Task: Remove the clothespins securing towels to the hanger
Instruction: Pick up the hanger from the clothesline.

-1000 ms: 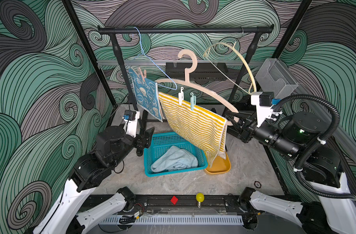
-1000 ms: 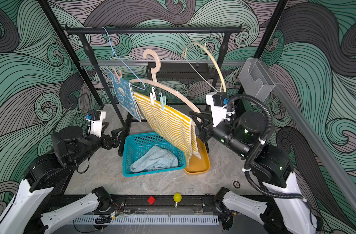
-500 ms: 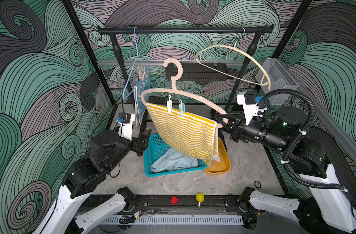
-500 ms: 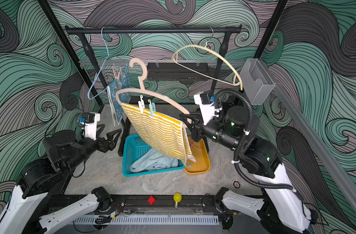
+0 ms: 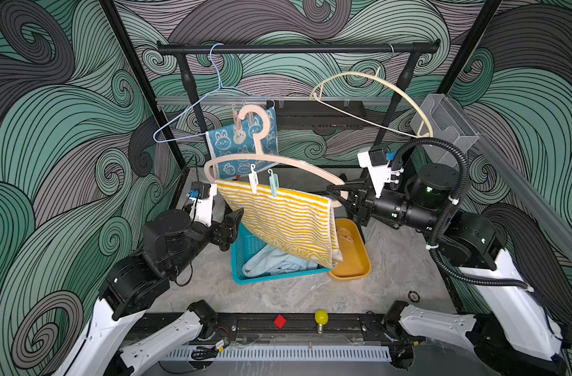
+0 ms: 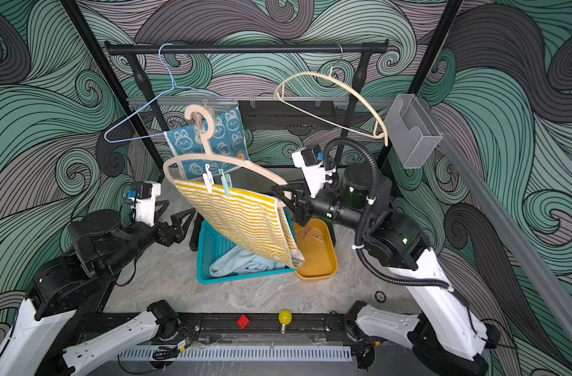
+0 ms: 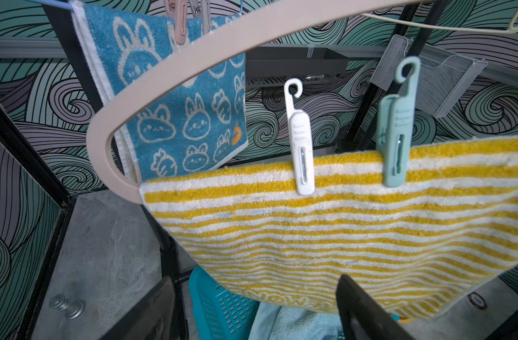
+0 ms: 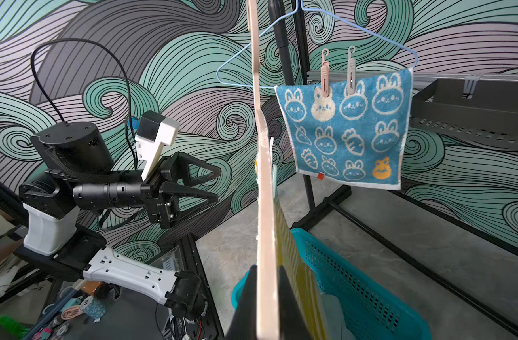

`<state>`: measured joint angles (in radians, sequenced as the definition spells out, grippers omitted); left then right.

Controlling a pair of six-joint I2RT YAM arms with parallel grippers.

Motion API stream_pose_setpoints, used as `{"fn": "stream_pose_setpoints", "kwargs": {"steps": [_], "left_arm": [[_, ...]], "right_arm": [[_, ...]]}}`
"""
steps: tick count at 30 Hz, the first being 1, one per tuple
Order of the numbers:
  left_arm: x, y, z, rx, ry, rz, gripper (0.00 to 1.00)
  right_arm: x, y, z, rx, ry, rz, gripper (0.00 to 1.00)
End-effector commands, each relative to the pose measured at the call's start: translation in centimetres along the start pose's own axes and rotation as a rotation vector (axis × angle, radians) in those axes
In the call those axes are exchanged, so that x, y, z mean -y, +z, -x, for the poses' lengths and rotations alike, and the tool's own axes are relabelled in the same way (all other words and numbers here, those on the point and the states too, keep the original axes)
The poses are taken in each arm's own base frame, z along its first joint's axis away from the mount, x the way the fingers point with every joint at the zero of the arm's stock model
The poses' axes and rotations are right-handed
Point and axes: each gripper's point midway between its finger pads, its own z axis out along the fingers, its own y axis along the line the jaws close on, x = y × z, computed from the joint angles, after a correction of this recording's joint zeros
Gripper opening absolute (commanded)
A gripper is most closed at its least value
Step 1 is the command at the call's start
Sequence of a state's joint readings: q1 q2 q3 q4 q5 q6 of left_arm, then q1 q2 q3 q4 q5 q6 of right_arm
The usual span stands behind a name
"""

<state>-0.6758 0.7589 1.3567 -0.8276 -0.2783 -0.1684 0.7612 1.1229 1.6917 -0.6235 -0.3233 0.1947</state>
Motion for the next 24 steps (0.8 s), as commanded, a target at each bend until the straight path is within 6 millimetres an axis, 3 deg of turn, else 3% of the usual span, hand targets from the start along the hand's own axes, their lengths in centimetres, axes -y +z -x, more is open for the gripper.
{"fn": "stream_pose_setpoints", "kwargs": {"steps": [1,13,24], "left_arm": [[0.1,-0.8,-0.1,0.001,-0.001,-0.018,0.84],[-0.4,-1.6,-0.7,-0.006,-0.005,-0.011,0.84],[-0.3,-0.6,-1.9,-0.036,0.0,-0.004,0.84]], "right_arm": [[-1.6,0.1,2.4,0.105,-0.019,0.098,0.0],[-0.4,2.2,0.4,0.116,-0.02,0.172,0.0],[3.1,4.2,-2.6,0.078,0.035,0.208,0.0]]}}
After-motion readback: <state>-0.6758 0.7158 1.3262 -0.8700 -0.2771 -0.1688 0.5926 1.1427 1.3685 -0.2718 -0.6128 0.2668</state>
